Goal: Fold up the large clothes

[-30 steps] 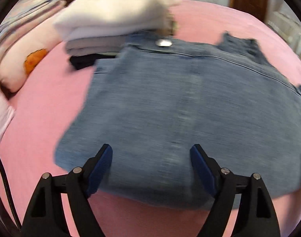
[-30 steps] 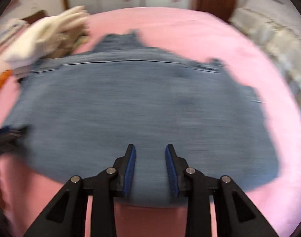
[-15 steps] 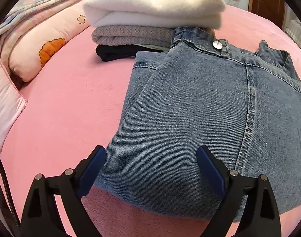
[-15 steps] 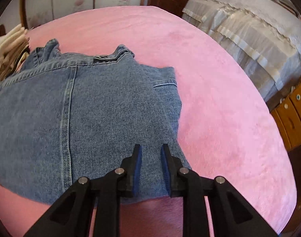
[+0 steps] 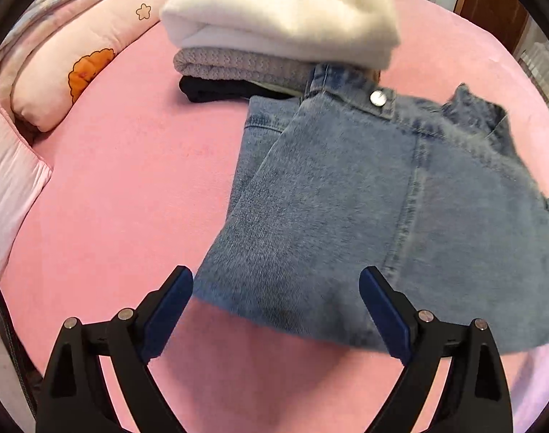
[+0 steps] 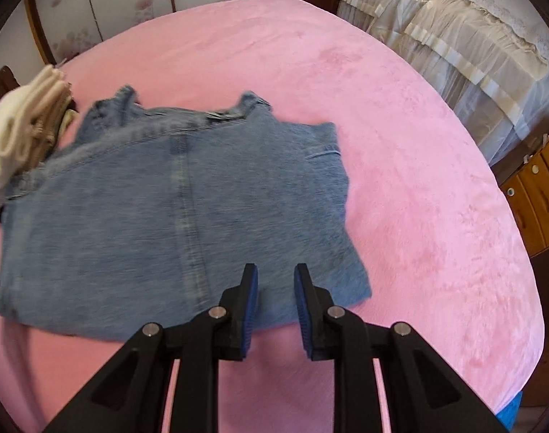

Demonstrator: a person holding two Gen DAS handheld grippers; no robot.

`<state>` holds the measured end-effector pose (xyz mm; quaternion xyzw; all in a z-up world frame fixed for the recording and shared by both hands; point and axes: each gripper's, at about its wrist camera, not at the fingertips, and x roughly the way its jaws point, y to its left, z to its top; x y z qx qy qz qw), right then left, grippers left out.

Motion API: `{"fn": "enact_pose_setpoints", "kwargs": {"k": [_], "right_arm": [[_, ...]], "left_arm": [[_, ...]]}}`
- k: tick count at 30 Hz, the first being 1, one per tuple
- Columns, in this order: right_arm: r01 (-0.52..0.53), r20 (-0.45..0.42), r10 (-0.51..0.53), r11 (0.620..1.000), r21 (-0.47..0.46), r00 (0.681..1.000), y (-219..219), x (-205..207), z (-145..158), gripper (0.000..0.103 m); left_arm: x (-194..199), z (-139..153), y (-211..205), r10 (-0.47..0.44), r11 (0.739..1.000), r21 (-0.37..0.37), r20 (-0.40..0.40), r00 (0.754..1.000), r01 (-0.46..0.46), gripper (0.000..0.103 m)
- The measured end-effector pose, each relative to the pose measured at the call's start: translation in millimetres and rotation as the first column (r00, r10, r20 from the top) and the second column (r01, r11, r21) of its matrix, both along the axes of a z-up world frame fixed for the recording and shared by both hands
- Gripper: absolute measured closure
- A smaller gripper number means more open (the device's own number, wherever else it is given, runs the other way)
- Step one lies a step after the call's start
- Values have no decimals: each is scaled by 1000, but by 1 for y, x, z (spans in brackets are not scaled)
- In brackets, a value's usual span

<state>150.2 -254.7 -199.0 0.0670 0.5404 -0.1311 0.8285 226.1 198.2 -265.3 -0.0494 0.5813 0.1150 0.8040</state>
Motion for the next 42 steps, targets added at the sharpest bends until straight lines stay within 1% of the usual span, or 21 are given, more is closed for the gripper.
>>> {"fn": "enact_pose_setpoints", "kwargs": {"k": [4, 8, 11, 13, 14, 17, 22, 25, 29, 32, 37, 40, 42], "right_arm": [[-31, -4, 31, 998, 61, 1000, 24, 0, 25, 82], [-88, 31, 86, 992, 85, 996, 53, 4, 50, 82], [-127, 69, 120, 985, 118, 990, 75, 10, 65, 82], [-153, 96, 142, 980, 130, 985, 91, 17, 72, 82], [-163, 106, 150, 978, 130, 983, 97, 20, 73, 82], [-189, 144, 171, 975, 116, 975, 118, 30, 74, 82], [-206, 195, 189, 976, 73, 963, 150, 44, 58, 82], [-225, 191, 210, 973, 58, 959, 168, 54, 40, 82], [-245, 183, 231, 968, 60, 956, 187, 63, 16, 82], [-263, 182, 250, 964, 47, 951, 199, 66, 5, 82], [-287, 181, 277, 957, 35, 944, 211, 64, -7, 82], [-289, 174, 277, 956, 44, 945, 215, 64, -17, 82], [-286, 171, 273, 957, 51, 947, 216, 64, -23, 82]], "left_arm": [[-6, 29, -2, -19, 999, -36, -19, 1000, 18, 10], [-15, 52, -3, -44, 995, -90, -25, 999, 42, 10], [-22, 61, -1, -40, 988, -149, -31, 999, 35, 10], [-27, 58, 2, -31, 978, -207, -48, 998, 20, 10], [-30, 53, 4, -28, 968, -250, -62, 998, 11, 10], [-37, 33, 9, -21, 939, -345, -89, 996, -11, 10], [-47, -10, 14, 1, 895, -442, -115, 993, -52, 10], [-50, -35, 19, 29, 867, -490, -127, 991, -88, 10], [-49, -59, 26, 57, 839, -531, -133, 990, -120, 10], [-49, -73, 33, 82, 812, -566, -123, 989, -138, 10], [-46, -91, 41, 113, 783, -603, -103, 988, -152, 10], [-45, -99, 44, 124, 778, -613, -66, 990, -139, 10], [-42, -100, 45, 129, 782, -612, -29, 991, -120, 10]]}}
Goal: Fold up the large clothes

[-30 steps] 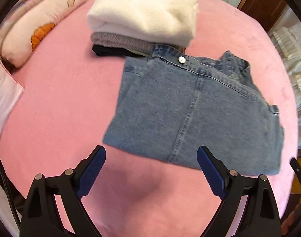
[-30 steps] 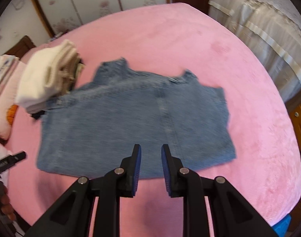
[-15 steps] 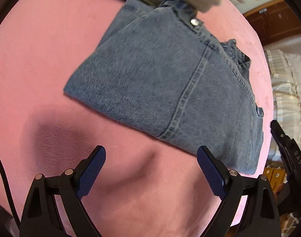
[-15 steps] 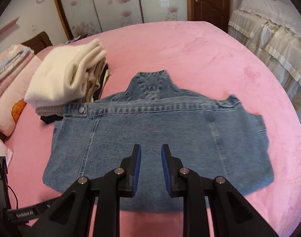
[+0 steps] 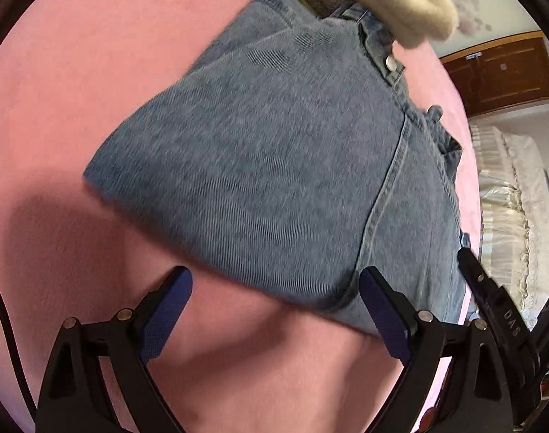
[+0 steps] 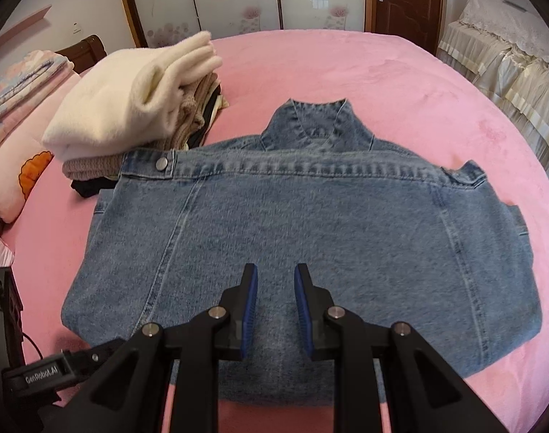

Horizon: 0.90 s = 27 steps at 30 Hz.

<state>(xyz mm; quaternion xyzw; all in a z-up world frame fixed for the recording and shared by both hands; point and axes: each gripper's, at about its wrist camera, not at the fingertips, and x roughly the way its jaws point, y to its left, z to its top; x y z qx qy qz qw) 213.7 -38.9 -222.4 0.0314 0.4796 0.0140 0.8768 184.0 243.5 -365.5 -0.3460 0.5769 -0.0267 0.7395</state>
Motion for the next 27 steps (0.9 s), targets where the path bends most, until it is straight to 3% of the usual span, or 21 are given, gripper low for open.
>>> {"fn": "enact_pose_setpoints", "kwargs": {"k": [11, 13, 14, 15, 17, 19, 24, 27], "right_arm": [[-8, 27, 7, 999, 38, 1000, 0, -5, -15, 82], [-11, 41, 10, 1000, 29, 999, -3, -5, -15, 82], [-10, 48, 9, 1000, 26, 999, -4, -5, -15, 82], [-9, 57, 8, 1000, 18, 998, -7, -4, -16, 82], [1, 77, -1, 1000, -6, 997, -12, -2, -17, 82], [19, 84, -16, 999, -29, 996, -17, 1, -19, 82], [26, 83, -21, 998, -60, 996, -32, 4, -29, 88], [-24, 18, 25, 999, -30, 1000, -37, 6, -49, 97]], "left_arm": [[36, 5, 4, 32, 995, 88, 193, 981, -50, 11], [41, 7, 5, 66, 992, 91, 212, 975, -87, 19], [40, 8, 8, 91, 989, 94, 218, 972, -114, 33], [40, 8, 10, 113, 985, 103, 224, 968, -139, 57], [36, 10, 17, 154, 981, 82, 239, 959, -178, 73], [31, 15, 20, 173, 979, 59, 253, 952, -194, 78], [24, 54, -7, 89, 963, 210, 353, 931, -171, 83], [16, 82, -25, 38, 948, 271, 417, 908, -164, 83]]}}
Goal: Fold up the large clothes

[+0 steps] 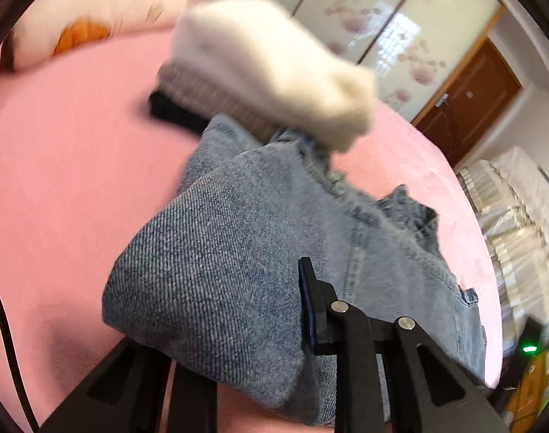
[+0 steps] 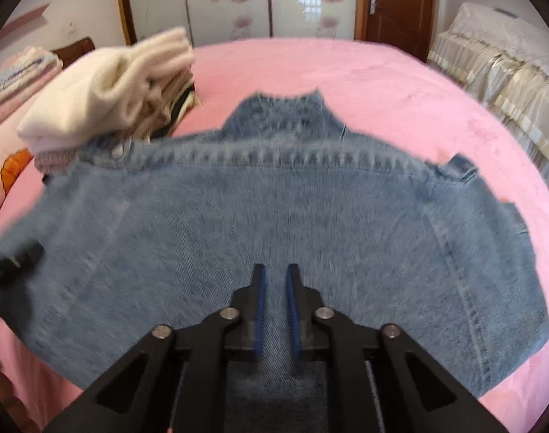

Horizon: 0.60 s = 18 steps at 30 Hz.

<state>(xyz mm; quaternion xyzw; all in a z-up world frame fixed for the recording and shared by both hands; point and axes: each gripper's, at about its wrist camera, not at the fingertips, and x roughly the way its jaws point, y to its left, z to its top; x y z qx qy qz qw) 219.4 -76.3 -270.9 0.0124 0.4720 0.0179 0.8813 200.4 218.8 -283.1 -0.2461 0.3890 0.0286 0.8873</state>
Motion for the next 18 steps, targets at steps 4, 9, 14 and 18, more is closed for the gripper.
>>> {"fn": "enact_pose_setpoints", "kwargs": {"k": [4, 9, 14, 18], "right_arm": [[-69, 6, 69, 997, -33, 998, 2, -1, -15, 97], [-70, -27, 74, 991, 111, 997, -20, 5, -16, 97], [-100, -70, 123, 957, 272, 990, -45, 8, -11, 97], [-9, -89, 47, 920, 392, 995, -105, -6, 9, 97]], "left_arm": [[-14, 36, -27, -43, 995, 94, 75, 996, 35, 83], [-20, 76, -82, -120, 975, 207, 160, 980, 86, 83], [-25, 107, -155, -257, 935, 304, 230, 939, 182, 83], [-19, 118, -214, -364, 912, 291, 248, 898, 289, 92]]}}
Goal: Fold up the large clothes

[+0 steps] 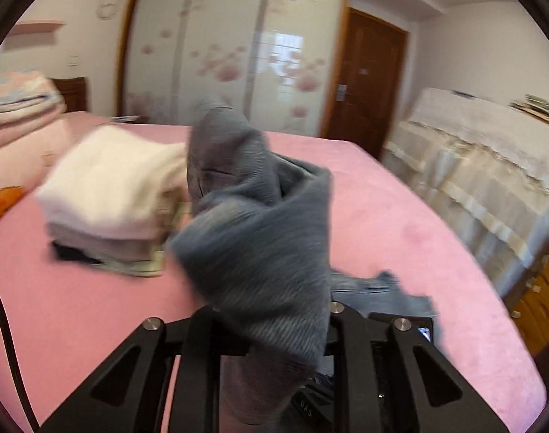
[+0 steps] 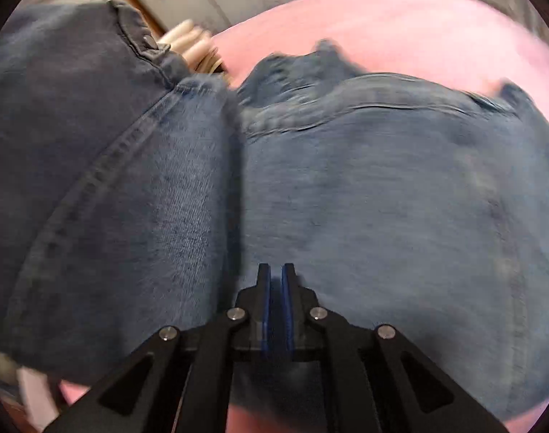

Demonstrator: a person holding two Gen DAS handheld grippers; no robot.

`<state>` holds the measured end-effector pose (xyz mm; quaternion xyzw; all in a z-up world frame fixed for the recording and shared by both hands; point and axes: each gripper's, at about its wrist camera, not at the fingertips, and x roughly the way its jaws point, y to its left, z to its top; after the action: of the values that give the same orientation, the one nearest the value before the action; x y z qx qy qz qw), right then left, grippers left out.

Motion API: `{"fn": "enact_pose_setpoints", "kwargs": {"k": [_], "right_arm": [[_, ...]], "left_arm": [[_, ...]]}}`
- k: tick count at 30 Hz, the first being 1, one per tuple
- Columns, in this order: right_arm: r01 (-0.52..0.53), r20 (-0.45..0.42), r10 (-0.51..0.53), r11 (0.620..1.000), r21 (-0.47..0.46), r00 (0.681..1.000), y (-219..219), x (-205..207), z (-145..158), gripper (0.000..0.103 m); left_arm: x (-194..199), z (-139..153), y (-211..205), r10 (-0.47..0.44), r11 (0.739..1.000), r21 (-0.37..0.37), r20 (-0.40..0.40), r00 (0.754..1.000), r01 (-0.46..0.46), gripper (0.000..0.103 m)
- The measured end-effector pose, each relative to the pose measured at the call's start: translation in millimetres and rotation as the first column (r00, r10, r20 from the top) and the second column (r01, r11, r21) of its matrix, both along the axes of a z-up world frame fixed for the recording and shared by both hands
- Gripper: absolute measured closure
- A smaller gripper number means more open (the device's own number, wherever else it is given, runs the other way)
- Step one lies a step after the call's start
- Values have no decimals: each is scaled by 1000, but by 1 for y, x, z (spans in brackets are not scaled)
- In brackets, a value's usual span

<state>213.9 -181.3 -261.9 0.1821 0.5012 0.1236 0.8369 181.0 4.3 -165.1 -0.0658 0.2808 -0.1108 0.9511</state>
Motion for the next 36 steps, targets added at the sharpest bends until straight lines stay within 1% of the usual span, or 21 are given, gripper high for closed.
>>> {"fn": "enact_pose_setpoints", "kwargs": {"k": [2, 4, 5, 8, 10, 12, 14, 18, 19, 21, 22, 24, 25, 26, 27, 28, 29, 30, 33, 35, 36], "right_arm": [[106, 18, -105, 994, -26, 994, -48, -20, 14, 97], [192, 29, -191, 978, -76, 981, -89, -40, 24, 97], [246, 33, -244, 963, -112, 969, -116, -55, 28, 97], [331, 19, -334, 926, -182, 943, -168, -88, 31, 97], [364, -2, -373, 906, -214, 928, -190, -106, 28, 97], [389, -21, -403, 893, -226, 915, -203, -116, 22, 97], [407, -41, -426, 886, -223, 904, -211, -124, 15, 97], [437, -42, -450, 882, -176, 892, -216, -131, 11, 97], [439, -41, -452, 881, -177, 891, -217, -130, 10, 97], [434, -50, -448, 883, -178, 892, -222, -126, 5, 97], [431, -55, -446, 885, -175, 893, -222, -124, 4, 97], [418, -55, -434, 890, -179, 899, -222, -117, 5, 97], [412, -55, -428, 892, -187, 902, -221, -120, 6, 97], [406, -50, -423, 892, -197, 905, -220, -119, 9, 97], [402, -48, -418, 894, -201, 907, -220, -117, 11, 96], [394, -50, -410, 898, -197, 911, -219, -116, 14, 96], [389, -52, -405, 901, -191, 913, -218, -114, 18, 96], [388, -52, -404, 902, -187, 913, -215, -111, 21, 96], [386, -42, -398, 907, -168, 917, -212, -108, 39, 96], [381, -38, -390, 914, -142, 920, -212, -101, 50, 93], [375, -36, -382, 919, -122, 924, -211, -99, 58, 90]], "left_arm": [[10, -6, -31, -46, 999, -21, -42, 998, 45, 92], [20, -22, -62, -95, 995, -39, -87, 992, 91, 92], [24, -33, -80, -114, 993, -28, -112, 987, 111, 92], [28, -68, -129, -170, 985, 10, -180, 969, 175, 92], [23, -87, -153, -199, 976, 45, -193, 961, 211, 92], [16, -101, -171, -227, 966, 72, -221, 949, 247, 92], [6, -103, -182, -267, 954, 77, -228, 936, 291, 92], [-18, -85, -198, -334, 932, 87, -159, 929, 351, 92], [-22, -85, -203, -356, 924, 94, -147, 923, 371, 92], [-23, -94, -210, -363, 914, 124, -175, 915, 386, 92], [-21, -108, -215, -358, 906, 151, -220, 907, 395, 92], [-15, -130, -219, -363, 887, 175, -306, 880, 427, 89], [-16, -135, -218, -377, 875, 186, -316, 871, 447, 89], [-19, -132, -216, -399, 866, 187, -301, 866, 463, 86], [-21, -128, -215, -420, 856, 181, -299, 857, 484, 72], [-22, -123, -213, -441, 848, 166, -307, 843, 504, 62], [-24, -115, -208, -460, 842, 138, -320, 828, 521, 36], [-23, -108, -205, -465, 843, 125, -321, 825, 524, 22], [-32, -77, -178, -478, 846, 96, -296, 827, 524, 22], [-35, -55, -152, -438, 868, 105, -297, 849, 485, 22], [-25, -44, -142, -413, 881, 105, -303, 859, 461, 22]]}}
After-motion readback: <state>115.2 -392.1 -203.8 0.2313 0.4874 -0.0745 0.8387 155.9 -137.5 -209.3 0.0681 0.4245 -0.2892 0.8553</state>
